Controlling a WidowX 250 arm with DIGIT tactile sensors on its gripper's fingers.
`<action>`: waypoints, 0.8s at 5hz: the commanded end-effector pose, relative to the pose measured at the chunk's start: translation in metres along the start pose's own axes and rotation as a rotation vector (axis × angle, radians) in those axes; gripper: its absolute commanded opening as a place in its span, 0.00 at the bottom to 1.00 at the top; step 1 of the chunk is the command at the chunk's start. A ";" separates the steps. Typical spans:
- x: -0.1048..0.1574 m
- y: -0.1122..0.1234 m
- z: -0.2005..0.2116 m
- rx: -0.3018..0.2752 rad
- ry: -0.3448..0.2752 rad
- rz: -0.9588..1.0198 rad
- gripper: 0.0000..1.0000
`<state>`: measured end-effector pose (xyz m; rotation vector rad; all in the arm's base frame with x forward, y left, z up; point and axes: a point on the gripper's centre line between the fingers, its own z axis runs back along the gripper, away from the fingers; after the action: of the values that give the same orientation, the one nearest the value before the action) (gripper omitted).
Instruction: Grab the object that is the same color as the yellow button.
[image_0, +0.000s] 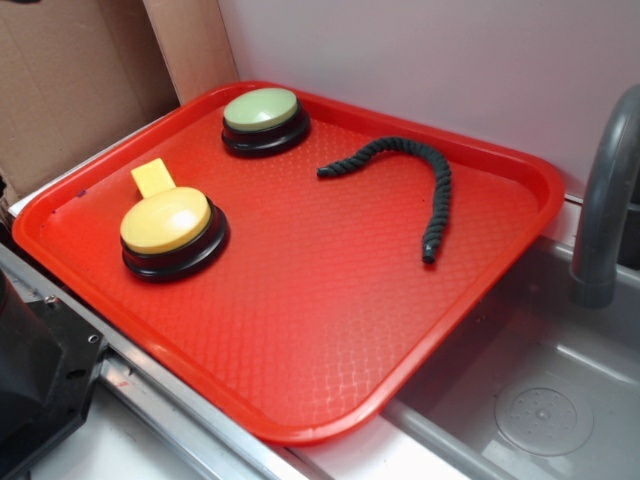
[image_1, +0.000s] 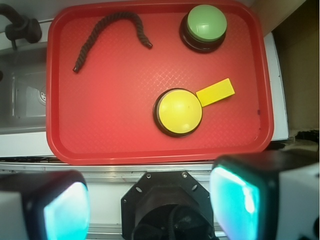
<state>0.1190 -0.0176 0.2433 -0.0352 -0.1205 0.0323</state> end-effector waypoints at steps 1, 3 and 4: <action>0.000 0.000 0.000 0.000 0.000 0.000 1.00; 0.019 0.041 -0.037 0.064 0.004 0.368 1.00; 0.025 0.067 -0.060 0.051 0.002 0.594 1.00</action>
<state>0.1514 0.0470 0.1780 -0.0154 -0.0811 0.6296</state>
